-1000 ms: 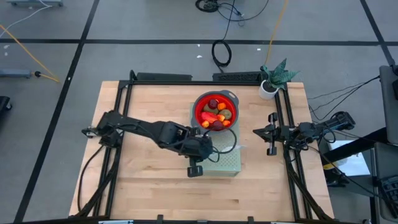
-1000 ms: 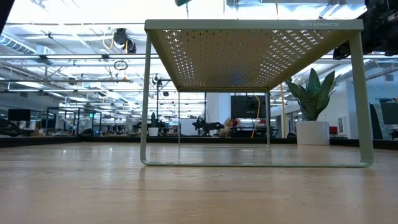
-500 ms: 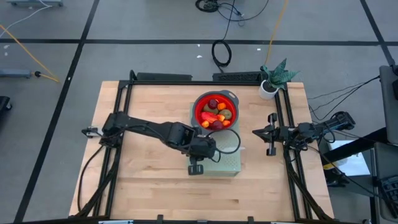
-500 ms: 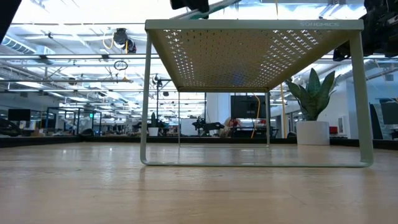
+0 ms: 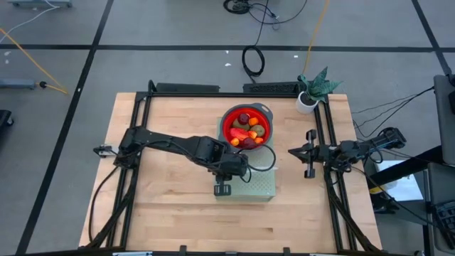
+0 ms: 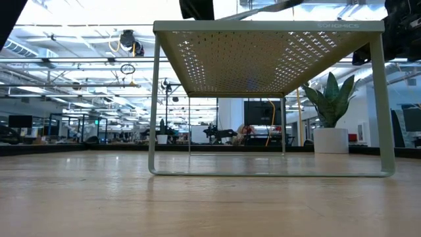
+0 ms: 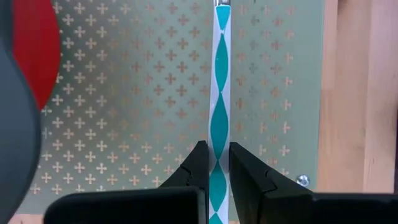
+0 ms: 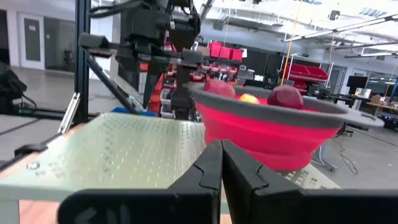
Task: Pick & Place Fruit
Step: Put the white blue table knife on the shelf
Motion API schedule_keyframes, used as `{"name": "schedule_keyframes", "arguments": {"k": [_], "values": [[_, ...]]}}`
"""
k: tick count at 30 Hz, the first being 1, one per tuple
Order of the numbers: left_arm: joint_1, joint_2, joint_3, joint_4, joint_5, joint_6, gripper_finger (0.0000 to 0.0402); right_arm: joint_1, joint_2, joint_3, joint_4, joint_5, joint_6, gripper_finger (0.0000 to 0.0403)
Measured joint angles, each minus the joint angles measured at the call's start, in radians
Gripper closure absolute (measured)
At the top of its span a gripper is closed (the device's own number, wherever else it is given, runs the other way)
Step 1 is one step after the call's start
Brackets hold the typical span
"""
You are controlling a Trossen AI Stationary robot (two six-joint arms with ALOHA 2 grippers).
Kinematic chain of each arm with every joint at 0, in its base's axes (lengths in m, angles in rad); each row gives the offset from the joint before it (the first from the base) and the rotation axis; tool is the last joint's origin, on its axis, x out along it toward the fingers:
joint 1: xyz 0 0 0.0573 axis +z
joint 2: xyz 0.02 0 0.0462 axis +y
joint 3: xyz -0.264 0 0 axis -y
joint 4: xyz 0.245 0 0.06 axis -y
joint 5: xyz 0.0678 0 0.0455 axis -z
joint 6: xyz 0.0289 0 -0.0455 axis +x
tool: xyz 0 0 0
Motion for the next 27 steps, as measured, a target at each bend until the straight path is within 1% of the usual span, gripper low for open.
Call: {"name": "schedule_keyframes", "arguments": {"k": [6, 13, 22, 27], "values": [[0.0, 0.0, 0.0, -0.003, -0.003, 0.004, 0.0359, 0.0, 0.0, 0.0, -0.027, 0.001, -0.001, 0.0403], [0.0, 0.002, 0.0, -0.003, -0.006, 0.021, 0.0371, 0.0, 0.0, 0.0, -0.026, 0.001, -0.001, 0.0403], [0.011, 0.059, 0.0, -0.034, -0.01, 0.04, 0.0357, 0.0, 0.0, 0.0, -0.023, 0.0, 0.0, 0.0403], [0.02, 0.062, 0.0, -0.049, -0.009, 0.02, 0.0356, 0.0, 0.0, 0.0, -0.023, 0.0, 0.0, 0.0403]]}}
